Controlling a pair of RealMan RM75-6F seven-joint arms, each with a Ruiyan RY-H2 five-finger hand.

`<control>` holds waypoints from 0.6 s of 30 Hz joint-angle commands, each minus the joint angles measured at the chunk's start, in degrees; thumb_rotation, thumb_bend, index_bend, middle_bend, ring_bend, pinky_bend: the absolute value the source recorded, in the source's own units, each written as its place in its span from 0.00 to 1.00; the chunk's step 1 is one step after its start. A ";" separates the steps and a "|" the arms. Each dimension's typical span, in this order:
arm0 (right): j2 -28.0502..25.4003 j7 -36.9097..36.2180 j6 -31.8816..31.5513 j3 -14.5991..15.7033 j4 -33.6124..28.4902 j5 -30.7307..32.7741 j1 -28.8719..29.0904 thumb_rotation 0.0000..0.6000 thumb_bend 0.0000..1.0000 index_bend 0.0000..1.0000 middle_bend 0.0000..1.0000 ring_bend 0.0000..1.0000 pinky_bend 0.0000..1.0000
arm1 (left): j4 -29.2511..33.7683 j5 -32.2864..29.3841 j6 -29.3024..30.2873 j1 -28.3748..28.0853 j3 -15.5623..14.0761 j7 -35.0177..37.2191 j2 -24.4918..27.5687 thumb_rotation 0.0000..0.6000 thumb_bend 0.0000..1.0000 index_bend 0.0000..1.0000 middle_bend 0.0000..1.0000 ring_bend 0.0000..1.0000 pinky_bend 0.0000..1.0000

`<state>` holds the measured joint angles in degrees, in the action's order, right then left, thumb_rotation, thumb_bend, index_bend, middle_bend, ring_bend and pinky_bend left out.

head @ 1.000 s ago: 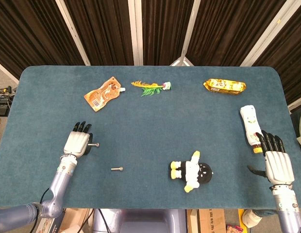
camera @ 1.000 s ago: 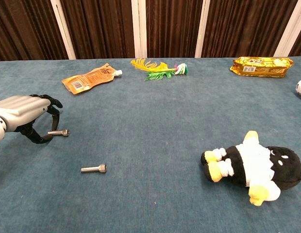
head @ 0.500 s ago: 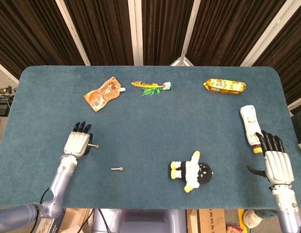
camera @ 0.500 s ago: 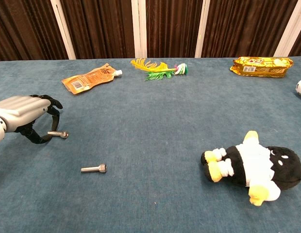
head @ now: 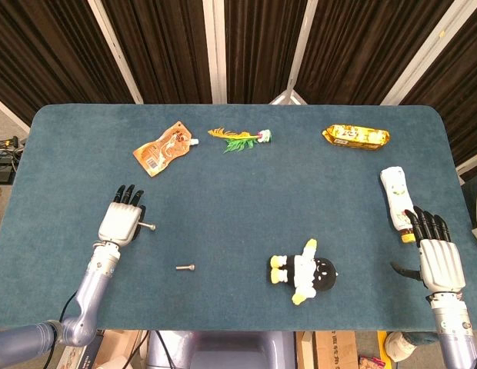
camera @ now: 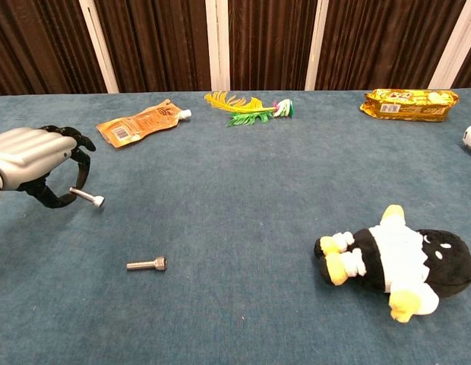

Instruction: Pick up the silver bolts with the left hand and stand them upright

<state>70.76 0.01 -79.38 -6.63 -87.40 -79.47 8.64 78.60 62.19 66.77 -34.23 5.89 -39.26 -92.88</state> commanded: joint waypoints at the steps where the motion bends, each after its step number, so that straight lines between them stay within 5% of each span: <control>1: -0.05 -0.07 0.10 0.04 -0.05 -0.02 0.02 1.00 0.05 0.09 0.07 0.02 0.00 | 0.90 2.14 2.14 -0.36 -1.23 -4.80 0.91 1.00 0.53 0.57 0.13 0.00 0.00; 18: -0.05 -0.45 0.46 0.13 -0.08 -0.03 0.12 1.00 0.05 0.09 0.07 0.02 0.00 | -0.82 5.32 6.30 -2.00 -3.12 -23.48 1.02 1.00 0.53 0.57 0.12 0.00 0.00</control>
<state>70.71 -0.45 -78.93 -6.50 -87.48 -79.50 8.76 78.61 67.01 72.65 -35.93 3.01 -61.78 -91.60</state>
